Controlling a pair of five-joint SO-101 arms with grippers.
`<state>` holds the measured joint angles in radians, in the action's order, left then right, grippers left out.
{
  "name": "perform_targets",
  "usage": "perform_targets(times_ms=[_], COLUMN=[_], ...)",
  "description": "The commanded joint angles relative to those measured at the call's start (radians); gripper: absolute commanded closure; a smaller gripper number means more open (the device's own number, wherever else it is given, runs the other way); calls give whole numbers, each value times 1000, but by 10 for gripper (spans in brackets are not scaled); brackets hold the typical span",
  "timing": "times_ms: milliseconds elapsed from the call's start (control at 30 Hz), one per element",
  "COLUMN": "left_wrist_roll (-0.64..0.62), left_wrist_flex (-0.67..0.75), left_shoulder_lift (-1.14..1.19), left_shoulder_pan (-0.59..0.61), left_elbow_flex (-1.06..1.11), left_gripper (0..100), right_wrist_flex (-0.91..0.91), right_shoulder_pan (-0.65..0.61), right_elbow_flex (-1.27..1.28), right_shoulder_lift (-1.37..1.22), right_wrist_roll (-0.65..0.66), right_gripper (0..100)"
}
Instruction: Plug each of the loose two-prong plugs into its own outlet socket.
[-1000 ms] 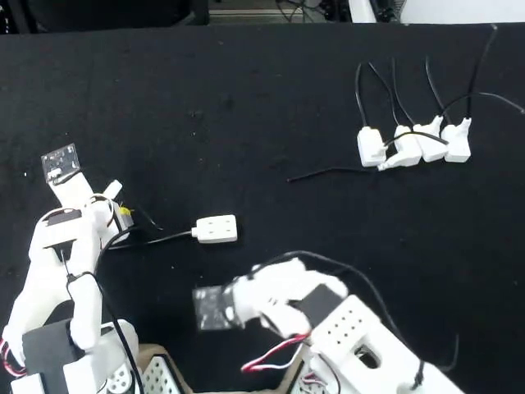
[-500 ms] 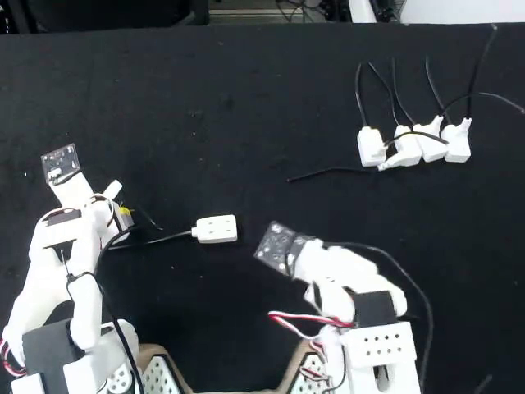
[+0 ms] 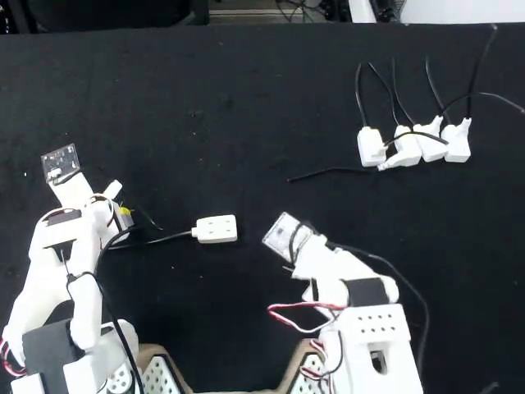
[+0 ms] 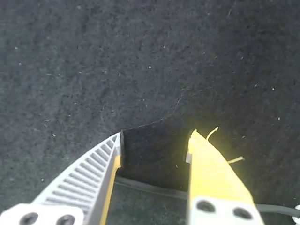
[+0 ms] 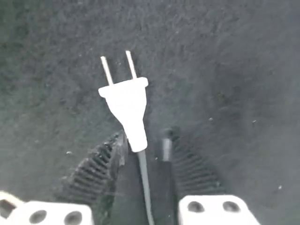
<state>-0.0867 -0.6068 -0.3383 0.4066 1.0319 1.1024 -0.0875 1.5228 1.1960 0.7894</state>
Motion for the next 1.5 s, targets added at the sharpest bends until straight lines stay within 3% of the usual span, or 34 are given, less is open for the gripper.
perform_targets(times_ms=[0,333,533,700,1167,1467], left_wrist_roll=[-15,-15,-15,-15,-15,-15], left_wrist_flex=[12,12,12,12,12,12], left_shoulder_lift=[-25,-25,-25,-25,-25,-25], left_shoulder_pan=[2,2,2,4,4,4], left_elbow_flex=[-45,-48,-47,-45,-45,-45], left_gripper=[777,777,777,777,777,777], right_wrist_flex=[-17,-26,-52,-115,-51,-52], right_shoulder_pan=[26,-71,-167,-166,-166,-133], right_elbow_flex=[-117,-153,-157,-157,-176,-294], right_shoulder_lift=[-64,-108,-110,-113,-128,-415], right_wrist_roll=[-18,-21,-143,-176,-126,-117], right_gripper=[857,871,871,871,871,871])
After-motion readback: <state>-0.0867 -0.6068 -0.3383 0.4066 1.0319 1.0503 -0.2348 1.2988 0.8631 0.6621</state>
